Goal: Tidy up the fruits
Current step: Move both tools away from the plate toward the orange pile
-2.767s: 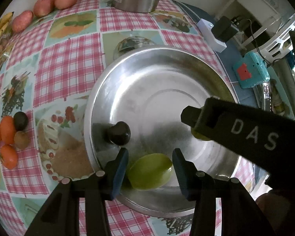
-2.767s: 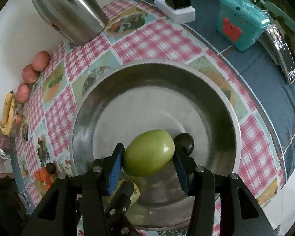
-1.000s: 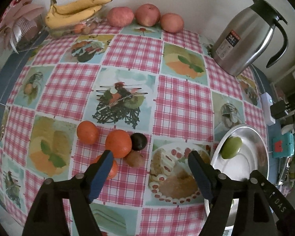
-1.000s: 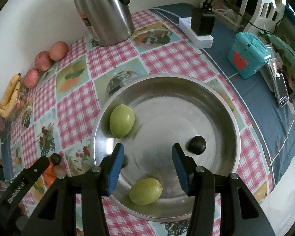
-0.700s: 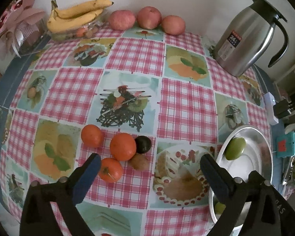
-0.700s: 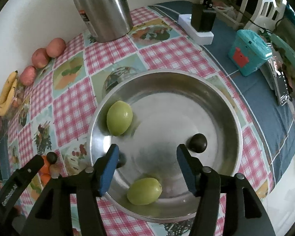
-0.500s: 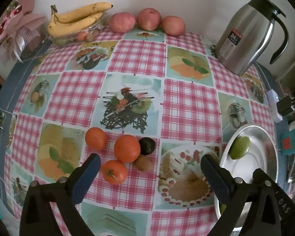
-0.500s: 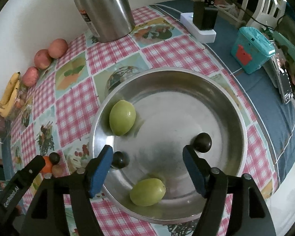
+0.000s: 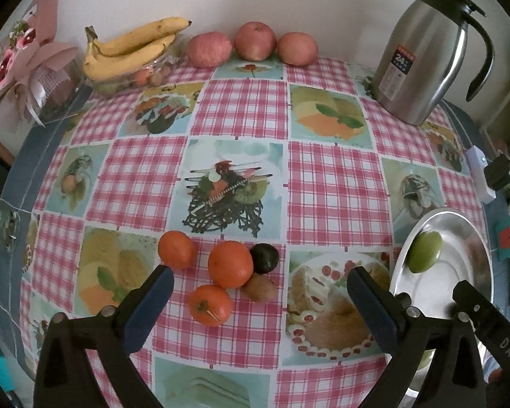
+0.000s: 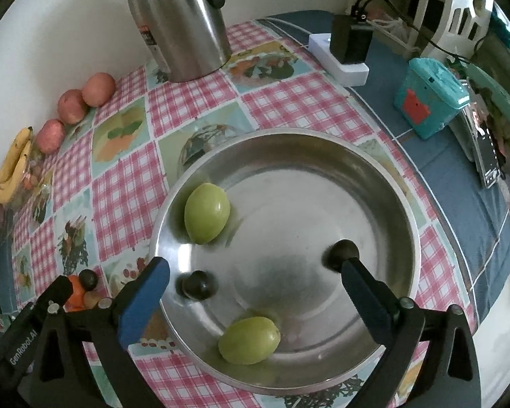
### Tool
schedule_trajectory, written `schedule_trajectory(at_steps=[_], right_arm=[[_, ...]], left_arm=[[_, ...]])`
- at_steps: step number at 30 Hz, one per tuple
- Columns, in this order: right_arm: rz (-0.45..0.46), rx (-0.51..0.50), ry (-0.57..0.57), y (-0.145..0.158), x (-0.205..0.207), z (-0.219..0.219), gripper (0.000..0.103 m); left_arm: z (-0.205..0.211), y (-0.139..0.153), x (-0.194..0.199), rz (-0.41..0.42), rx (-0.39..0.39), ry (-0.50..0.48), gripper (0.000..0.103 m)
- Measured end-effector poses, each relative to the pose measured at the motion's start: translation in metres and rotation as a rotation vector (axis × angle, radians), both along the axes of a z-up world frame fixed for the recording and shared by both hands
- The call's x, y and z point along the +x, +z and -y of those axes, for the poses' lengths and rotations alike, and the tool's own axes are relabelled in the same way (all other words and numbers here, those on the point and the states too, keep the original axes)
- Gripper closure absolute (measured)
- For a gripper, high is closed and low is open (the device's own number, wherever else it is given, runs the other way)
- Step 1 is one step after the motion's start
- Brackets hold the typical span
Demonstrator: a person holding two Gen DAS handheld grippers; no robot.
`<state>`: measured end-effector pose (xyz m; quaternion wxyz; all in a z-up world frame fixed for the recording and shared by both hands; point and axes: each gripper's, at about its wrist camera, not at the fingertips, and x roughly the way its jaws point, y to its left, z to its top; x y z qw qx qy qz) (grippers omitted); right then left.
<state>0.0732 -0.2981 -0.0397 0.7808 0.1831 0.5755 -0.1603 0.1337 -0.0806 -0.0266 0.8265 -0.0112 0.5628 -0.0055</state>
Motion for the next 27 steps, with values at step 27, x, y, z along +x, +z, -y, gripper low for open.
schedule_trajectory(at_steps=[27], right_arm=[[-0.007,0.013,0.058,-0.005,0.005,-0.019,0.002]], left_arm=[[-0.017,0.008,0.001,0.047,0.085,-0.003,0.0]])
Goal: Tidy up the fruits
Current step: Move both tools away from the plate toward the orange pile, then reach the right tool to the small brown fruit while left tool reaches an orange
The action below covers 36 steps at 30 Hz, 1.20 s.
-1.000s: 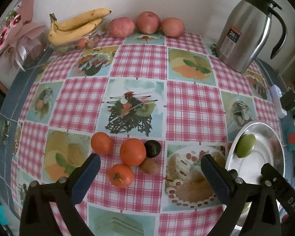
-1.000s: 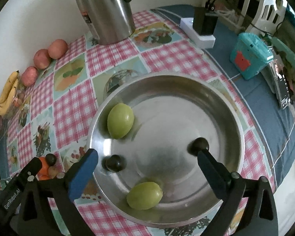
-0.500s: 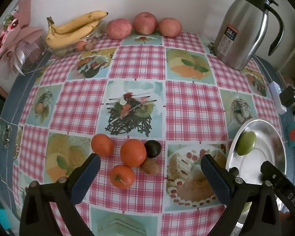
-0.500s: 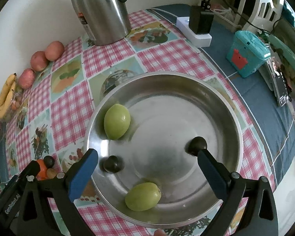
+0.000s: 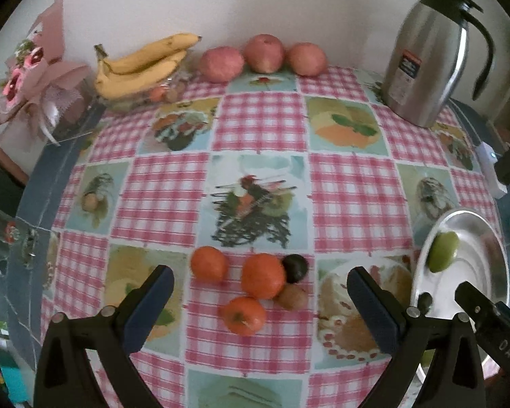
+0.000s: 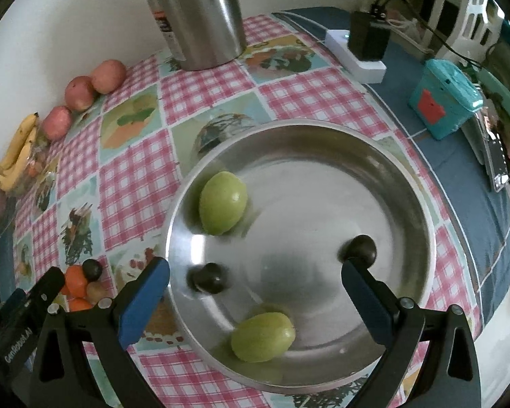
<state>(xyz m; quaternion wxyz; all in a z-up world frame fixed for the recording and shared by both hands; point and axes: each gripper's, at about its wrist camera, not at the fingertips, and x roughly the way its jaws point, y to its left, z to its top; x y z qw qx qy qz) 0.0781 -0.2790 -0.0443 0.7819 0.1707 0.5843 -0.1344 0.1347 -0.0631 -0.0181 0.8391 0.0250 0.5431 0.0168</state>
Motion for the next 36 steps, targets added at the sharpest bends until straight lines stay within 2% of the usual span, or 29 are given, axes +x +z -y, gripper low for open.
schedule_trajectory(at_steps=[5,14,21,27,36], right_arm=[[0.007,0.005,0.032,0.0,0.003,-0.012,0.002],[0.002,-0.003,0.103,-0.001,0.008,-0.04,0.002],[0.027,0.045,0.152,0.003,0.012,-0.067,0.002],[0.049,0.093,0.245,0.004,0.021,-0.104,0.002],[0.05,0.122,0.319,-0.005,0.032,-0.137,0.002]], left_arm=[[-0.023,0.005,0.002,0.015,0.025,0.047,0.0],[-0.067,0.006,0.004,0.02,0.024,0.134,0.0],[-0.1,0.007,0.003,0.022,-0.012,0.207,0.0],[-0.12,0.003,0.003,0.009,-0.049,0.253,0.0],[-0.126,-0.005,0.005,-0.013,-0.076,0.261,0.0]])
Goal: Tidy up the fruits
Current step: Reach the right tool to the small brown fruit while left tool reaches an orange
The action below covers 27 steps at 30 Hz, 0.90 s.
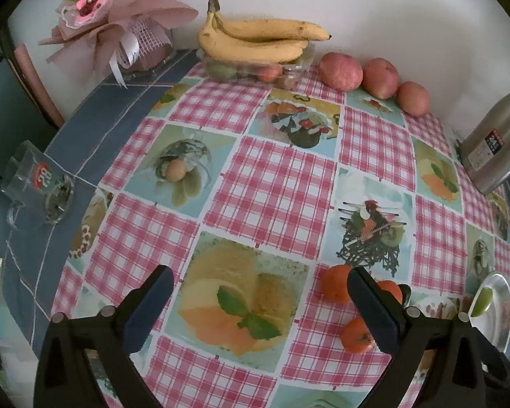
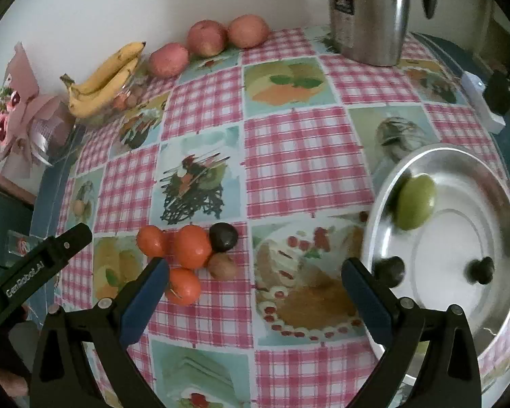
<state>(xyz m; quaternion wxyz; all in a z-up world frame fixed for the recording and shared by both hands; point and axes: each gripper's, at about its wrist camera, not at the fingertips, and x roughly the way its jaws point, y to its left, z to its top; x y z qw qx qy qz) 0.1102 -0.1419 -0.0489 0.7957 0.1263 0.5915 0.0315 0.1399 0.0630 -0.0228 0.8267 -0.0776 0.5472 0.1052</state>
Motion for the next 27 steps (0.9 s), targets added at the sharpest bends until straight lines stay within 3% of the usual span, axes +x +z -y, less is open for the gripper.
schedule_trajectory(at_steps=[15,17,19,27], right_arm=[[-0.007,-0.069,0.105,-0.019,0.01,-0.023,0.003],[-0.007,-0.073,0.111,-0.022,0.01,-0.024,0.007],[-0.014,-0.074,0.118,-0.024,0.011,-0.025,0.019],[-0.033,-0.054,0.152,-0.032,0.011,-0.029,0.036]], left_arm=[[0.008,-0.012,0.008,-0.006,-0.01,-0.002,0.0],[0.009,-0.013,0.009,-0.001,-0.022,0.003,0.0],[0.011,-0.015,0.011,-0.006,-0.037,-0.005,0.0],[0.019,-0.024,0.017,-0.042,-0.098,-0.041,0.0]])
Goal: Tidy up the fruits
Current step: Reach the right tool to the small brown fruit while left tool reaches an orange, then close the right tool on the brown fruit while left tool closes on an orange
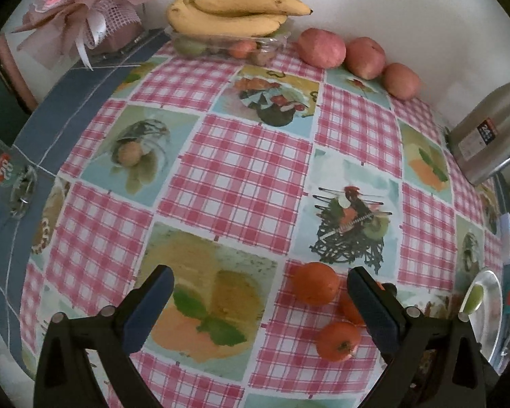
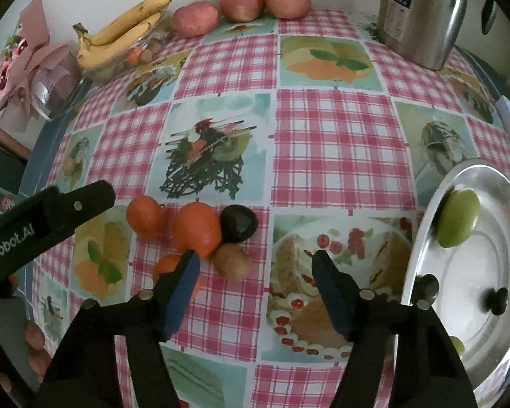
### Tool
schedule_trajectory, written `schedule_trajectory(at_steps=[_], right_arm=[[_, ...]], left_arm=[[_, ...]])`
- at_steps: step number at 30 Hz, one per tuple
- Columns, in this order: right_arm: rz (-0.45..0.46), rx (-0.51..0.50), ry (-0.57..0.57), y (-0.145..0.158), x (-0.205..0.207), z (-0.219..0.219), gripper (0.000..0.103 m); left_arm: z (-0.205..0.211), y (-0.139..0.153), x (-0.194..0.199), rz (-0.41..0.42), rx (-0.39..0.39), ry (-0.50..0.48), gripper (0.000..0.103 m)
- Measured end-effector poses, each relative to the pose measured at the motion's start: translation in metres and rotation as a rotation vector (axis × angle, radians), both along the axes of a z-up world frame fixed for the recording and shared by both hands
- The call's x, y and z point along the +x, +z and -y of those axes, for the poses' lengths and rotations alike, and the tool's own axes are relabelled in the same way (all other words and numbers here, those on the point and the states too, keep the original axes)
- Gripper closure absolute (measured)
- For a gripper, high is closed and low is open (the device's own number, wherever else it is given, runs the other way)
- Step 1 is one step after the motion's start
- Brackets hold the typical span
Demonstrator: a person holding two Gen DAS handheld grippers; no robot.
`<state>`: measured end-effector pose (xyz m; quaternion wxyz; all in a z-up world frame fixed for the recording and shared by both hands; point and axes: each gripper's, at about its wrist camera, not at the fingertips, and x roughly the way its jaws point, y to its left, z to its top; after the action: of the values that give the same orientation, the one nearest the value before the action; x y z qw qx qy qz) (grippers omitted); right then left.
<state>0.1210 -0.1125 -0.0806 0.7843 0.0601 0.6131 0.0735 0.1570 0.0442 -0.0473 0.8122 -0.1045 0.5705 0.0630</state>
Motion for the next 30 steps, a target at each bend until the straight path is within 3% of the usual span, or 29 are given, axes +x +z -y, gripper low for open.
schedule_trajectory(at_steps=[3,9,16,21,30], right_arm=[[-0.014,0.019,0.021,-0.003,0.0,-0.003,0.052],[-0.032,0.03,0.044,-0.008,0.001,-0.008,0.06],[-0.046,0.036,0.055,-0.014,0.002,-0.011,0.062],[-0.04,0.053,0.05,-0.014,0.003,-0.01,0.062],[-0.045,0.075,0.058,-0.015,0.004,-0.012,0.073]], left_arm=[[0.002,-0.003,0.002,-0.004,-0.03,-0.002,0.001],[0.014,-0.014,0.007,-0.038,-0.046,-0.047,0.012],[0.015,-0.026,0.009,-0.074,-0.07,-0.057,0.023],[0.013,-0.034,0.013,-0.1,-0.097,-0.048,0.024],[0.013,-0.04,0.013,-0.101,-0.148,-0.043,0.049]])
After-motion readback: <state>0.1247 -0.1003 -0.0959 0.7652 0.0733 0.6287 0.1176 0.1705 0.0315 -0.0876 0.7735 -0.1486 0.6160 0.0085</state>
